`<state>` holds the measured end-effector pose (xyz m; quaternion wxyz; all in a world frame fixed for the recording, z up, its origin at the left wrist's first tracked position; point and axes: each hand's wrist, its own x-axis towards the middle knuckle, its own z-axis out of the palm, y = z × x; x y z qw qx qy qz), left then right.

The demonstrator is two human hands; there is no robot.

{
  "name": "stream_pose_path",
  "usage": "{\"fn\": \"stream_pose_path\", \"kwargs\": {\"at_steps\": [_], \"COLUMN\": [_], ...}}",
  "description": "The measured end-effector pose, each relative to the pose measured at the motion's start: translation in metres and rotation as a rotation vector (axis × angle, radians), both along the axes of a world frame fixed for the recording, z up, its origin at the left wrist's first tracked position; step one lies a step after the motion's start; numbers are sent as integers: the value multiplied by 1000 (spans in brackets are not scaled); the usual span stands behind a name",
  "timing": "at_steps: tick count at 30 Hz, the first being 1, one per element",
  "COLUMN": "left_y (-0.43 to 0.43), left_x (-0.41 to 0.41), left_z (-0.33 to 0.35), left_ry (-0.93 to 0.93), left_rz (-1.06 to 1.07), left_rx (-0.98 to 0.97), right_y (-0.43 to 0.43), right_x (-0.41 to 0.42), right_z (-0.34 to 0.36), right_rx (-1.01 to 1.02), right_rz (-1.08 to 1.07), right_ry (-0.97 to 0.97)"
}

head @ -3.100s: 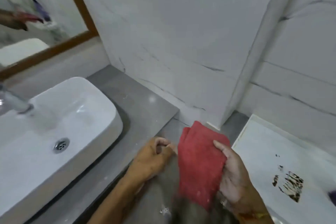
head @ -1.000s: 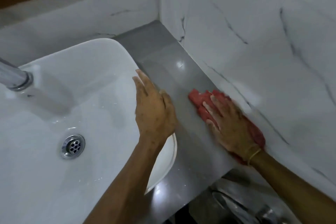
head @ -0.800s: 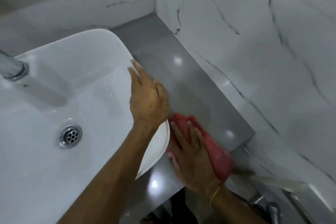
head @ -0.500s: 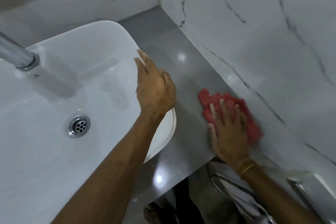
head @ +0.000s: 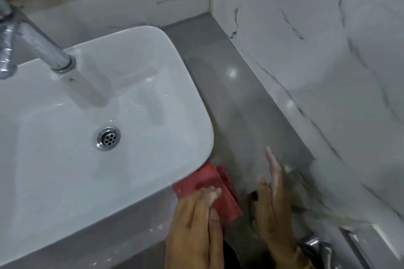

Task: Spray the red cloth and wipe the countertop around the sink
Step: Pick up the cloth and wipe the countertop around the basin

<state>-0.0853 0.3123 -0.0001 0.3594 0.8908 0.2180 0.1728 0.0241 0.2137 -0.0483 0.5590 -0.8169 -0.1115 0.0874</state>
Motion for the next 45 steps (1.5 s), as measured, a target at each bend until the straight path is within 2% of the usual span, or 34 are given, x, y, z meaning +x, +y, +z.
{"fn": "stream_pose_path", "kwargs": {"at_steps": [3,5,7,9,11,14,17,20,23,28,31,33,37,39,43,45], "left_y": [-37,-38,-31,-29,-24,-7,32,77,114,98,83,86,113,135,186,213], "left_x": [8,28,36,34,27,-10,-84,-168,-229,-207,-192,-201,-240,-280,-359,-376], "left_z": [-40,-54,-64,-72,-80,-101,-112,-119,-112,-109,-113,-117,-115,-115,-112,-110], "left_ry": [464,627,655,691,659,513,521,641,708,585,562,563,605,665,778,746], "left_rz": [45,132,174,118,145,214,292,428,540,770,691,658,682,742,841,911], "left_rx": [0,-33,-13,69,78,143,145,238,192,49,66,80,106,103,69,31], "right_y": [35,69,99,117,119,118,119,119,118,144,187,221,293,317,318,314], "right_x": [23,27,23,13,6,8,7,1,-16,-79,-130,-166,-221,-236,-240,-241], "right_z": [32,53,64,62,55,53,54,58,62,67,65,62,55,49,42,39], "right_rx": [60,-23,-194,-471,-676,-746,-797,-793,-759,-713,-688,-607,-500,-505,-401,-340], "right_rz": [138,314,548,759,803,807,836,828,865,1063,1246,1380,1595,1619,1499,1429], "right_ry": [-180,-328,-446,-501,-514,-522,-569,-559,-528,-595,-635,-724,-1045,-1105,-956,-1015]}}
